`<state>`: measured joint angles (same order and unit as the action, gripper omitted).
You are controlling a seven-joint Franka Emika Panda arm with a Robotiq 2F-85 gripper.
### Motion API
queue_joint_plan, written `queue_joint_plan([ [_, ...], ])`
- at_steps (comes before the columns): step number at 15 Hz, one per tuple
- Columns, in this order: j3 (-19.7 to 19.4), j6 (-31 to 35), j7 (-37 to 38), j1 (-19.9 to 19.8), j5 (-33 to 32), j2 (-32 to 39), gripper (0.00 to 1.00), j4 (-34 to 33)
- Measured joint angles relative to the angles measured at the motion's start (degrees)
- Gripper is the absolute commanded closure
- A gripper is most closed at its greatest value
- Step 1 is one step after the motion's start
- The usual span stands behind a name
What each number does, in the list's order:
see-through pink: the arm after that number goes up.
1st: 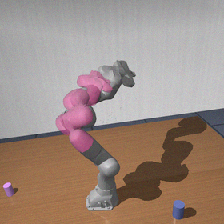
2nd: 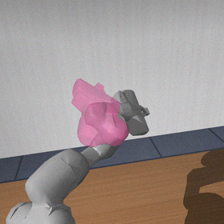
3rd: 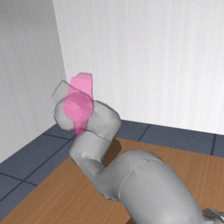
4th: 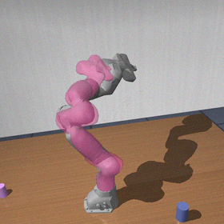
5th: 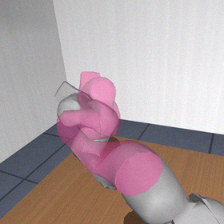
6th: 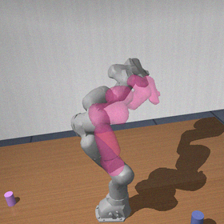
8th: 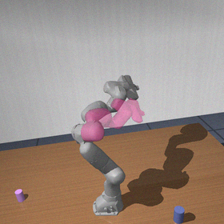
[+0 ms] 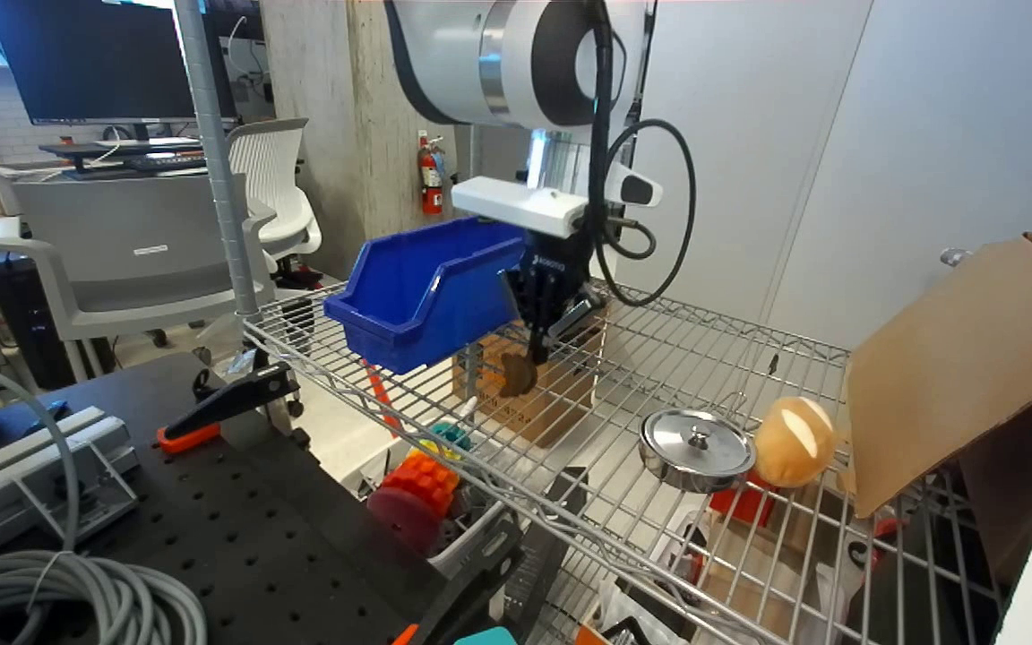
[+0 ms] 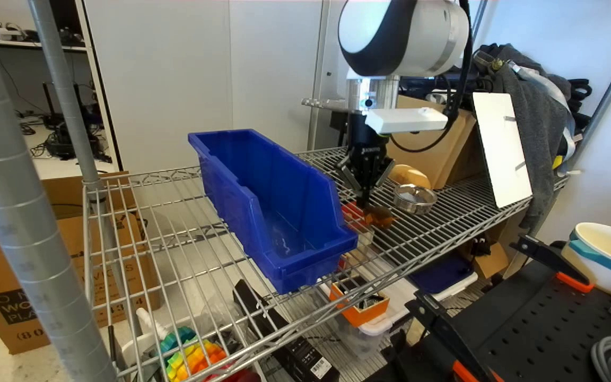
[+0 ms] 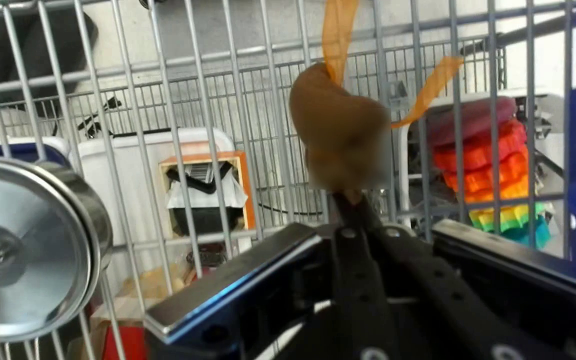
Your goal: Move the brown bear forward
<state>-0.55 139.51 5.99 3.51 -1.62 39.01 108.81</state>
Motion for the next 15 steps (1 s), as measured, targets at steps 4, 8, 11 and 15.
queue_joint_plan([
  [4, -0.03, 6.97, 0.0, 1.74, -2.4, 0.04, 0.65, 6.3],
  [8, -0.01, 10.68, -0.19, 2.54, -2.61, -0.06, 0.38, 8.85],
  [11, -0.08, 11.59, -0.52, 2.61, -2.67, -0.57, 0.15, 10.02],
  [15, -0.4, 13.62, -1.69, 2.5, -2.71, -3.61, 0.0, 12.54],
])
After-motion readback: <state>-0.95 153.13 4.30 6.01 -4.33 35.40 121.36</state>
